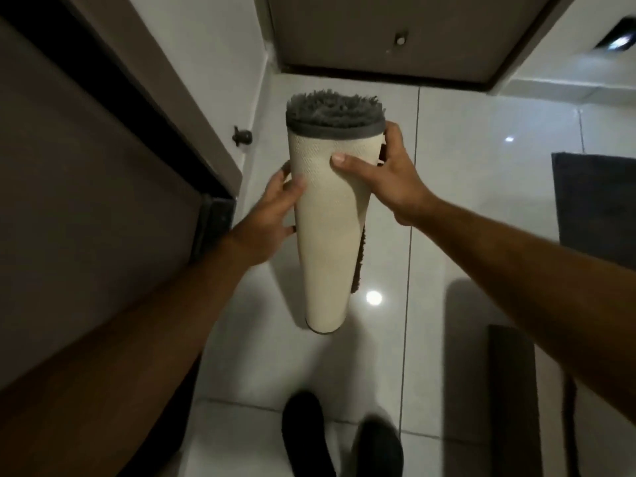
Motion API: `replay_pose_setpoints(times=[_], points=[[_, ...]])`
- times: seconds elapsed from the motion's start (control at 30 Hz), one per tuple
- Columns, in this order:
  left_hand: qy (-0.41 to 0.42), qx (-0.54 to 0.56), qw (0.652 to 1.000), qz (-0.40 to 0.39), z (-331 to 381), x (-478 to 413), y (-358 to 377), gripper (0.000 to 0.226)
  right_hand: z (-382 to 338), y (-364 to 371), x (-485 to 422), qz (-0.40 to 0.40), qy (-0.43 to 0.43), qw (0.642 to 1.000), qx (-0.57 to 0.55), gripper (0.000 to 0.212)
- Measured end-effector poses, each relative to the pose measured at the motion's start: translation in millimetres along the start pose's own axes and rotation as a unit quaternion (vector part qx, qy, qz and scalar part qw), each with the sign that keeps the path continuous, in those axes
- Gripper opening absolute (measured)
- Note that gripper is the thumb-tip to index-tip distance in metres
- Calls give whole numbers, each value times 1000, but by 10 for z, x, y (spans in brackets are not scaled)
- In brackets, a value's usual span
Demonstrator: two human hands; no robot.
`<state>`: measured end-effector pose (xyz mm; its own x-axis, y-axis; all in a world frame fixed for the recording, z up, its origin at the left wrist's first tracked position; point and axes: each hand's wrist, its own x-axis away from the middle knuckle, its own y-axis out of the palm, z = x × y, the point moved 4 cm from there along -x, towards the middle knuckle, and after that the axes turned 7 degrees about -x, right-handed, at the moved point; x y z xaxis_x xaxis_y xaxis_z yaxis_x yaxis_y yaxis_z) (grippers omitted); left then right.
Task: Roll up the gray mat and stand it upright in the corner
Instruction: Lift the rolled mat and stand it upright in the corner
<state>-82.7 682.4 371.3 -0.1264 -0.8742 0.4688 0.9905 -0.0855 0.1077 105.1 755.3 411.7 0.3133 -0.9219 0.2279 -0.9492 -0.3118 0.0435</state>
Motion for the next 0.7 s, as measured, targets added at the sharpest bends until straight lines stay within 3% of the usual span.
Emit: replay_pose_setpoints(times=[0.13,0.37,0.57,0.7], points=[[2,-40,999,-2,766,-747,-197,65,-290,-197,-813,29,1,999,-16,83],[25,13,999,39,1768,-2067,-598,61,-948,-328,-2550,-72,-19,997,36,102],[30,62,990,120,2419,-3048,-1074,70,-1451,-246,-3967,-136,-31,990,16,76],[33,71,984,162,2538,-3672,-1426,67,-1352,-118,-4764,-130,-16,991,-3,68]])
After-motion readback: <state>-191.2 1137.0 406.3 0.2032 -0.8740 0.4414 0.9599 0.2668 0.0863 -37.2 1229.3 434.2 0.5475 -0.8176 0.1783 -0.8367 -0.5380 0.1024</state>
